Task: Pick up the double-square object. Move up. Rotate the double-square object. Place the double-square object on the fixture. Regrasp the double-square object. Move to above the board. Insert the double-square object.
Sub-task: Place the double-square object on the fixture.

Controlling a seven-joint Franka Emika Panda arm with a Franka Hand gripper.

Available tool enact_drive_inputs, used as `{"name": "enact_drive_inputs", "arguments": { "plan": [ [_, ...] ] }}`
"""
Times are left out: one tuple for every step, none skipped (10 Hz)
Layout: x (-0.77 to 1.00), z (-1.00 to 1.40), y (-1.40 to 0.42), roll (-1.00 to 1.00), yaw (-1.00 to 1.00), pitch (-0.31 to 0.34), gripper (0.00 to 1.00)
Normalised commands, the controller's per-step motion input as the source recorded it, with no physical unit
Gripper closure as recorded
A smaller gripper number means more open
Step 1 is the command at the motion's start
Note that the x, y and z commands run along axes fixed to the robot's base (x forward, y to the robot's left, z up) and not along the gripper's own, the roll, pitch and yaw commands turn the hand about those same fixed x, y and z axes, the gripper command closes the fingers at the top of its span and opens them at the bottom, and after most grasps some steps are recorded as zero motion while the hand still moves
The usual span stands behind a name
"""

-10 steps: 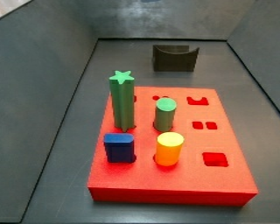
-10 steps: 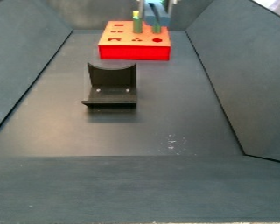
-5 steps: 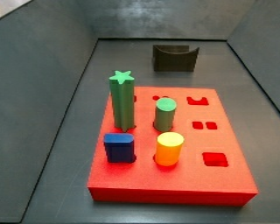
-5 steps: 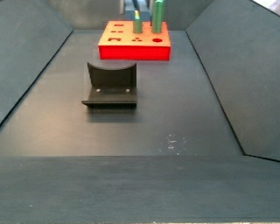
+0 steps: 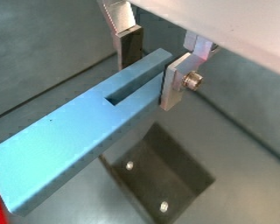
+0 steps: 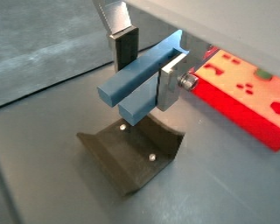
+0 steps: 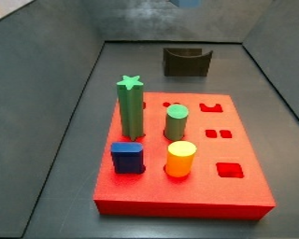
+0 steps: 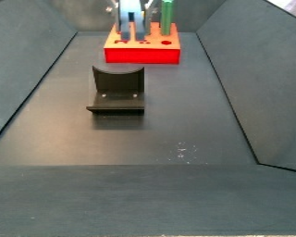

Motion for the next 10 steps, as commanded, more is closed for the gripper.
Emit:
{"name": "enact_drive_inputs", "arguments": {
  "plan": [
    [0.53, -0.06, 0.07, -1.00, -0.15, 0.181, 1.00],
    [0.48, -0.06, 0.06, -1.00, -0.15, 0.182, 1.00],
    [0.41, -0.05, 0.06, -1.00, -0.17, 0.177, 1.00],
    [0.33, -0.03, 0.05, -0.95, -0.17, 0.171, 1.00],
    [0.27, -0.02, 0.05, -0.79, -0.16, 0.141, 1.00],
    [0.24, -0.02, 0.06, -0.68, -0.15, 0.124, 1.00],
    [0.17, -0.02, 0.06, -0.46, -0.13, 0.093, 1.00],
    [0.09, -0.01, 0.04, -0.27, -0.11, 0.075, 1.00],
    [0.10, -1.00, 0.06, -1.00, -0.08, -0.004, 1.00],
    [0.10, -1.00, 0.07, -1.00, -0.08, -0.018, 1.00]
  ]
}}
